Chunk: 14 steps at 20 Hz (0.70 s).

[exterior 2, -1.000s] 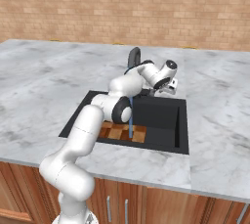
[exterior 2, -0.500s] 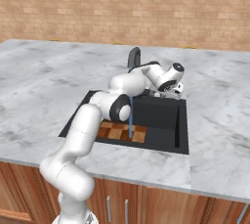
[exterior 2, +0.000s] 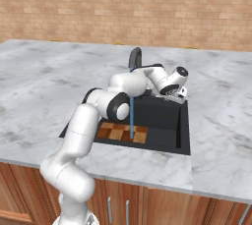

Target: Turn on the sink faucet with hot water and rinse the cutting board for ten seconds, then turn off the faucet. Push the cutting board to reach the water if necessary.

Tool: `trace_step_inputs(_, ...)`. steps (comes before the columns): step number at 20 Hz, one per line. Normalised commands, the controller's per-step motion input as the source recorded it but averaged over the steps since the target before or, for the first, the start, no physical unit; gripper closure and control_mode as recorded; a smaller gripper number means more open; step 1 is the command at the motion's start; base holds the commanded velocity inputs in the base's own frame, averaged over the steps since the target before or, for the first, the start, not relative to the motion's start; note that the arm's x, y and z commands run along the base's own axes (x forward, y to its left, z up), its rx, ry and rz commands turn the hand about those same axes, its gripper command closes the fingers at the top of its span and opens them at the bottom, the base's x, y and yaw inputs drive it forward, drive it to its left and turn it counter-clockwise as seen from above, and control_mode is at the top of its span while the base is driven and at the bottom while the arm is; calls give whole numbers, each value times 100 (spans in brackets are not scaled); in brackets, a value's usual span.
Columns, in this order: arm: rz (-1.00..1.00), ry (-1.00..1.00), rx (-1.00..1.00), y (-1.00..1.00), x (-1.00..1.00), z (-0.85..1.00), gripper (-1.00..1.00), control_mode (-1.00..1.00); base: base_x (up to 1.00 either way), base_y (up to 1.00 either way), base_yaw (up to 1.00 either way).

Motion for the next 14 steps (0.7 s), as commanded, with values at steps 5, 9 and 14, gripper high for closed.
trace_step_inputs(5,0,-6,0,0,1,0,100,-100,0,0,0)
trace_step_inputs(9,1,-5,5,-2,0,0,100,-100,0,0,0)
trace_step_inputs(14,1,-5,8,-1,2,1,100,-100,0,0,0)
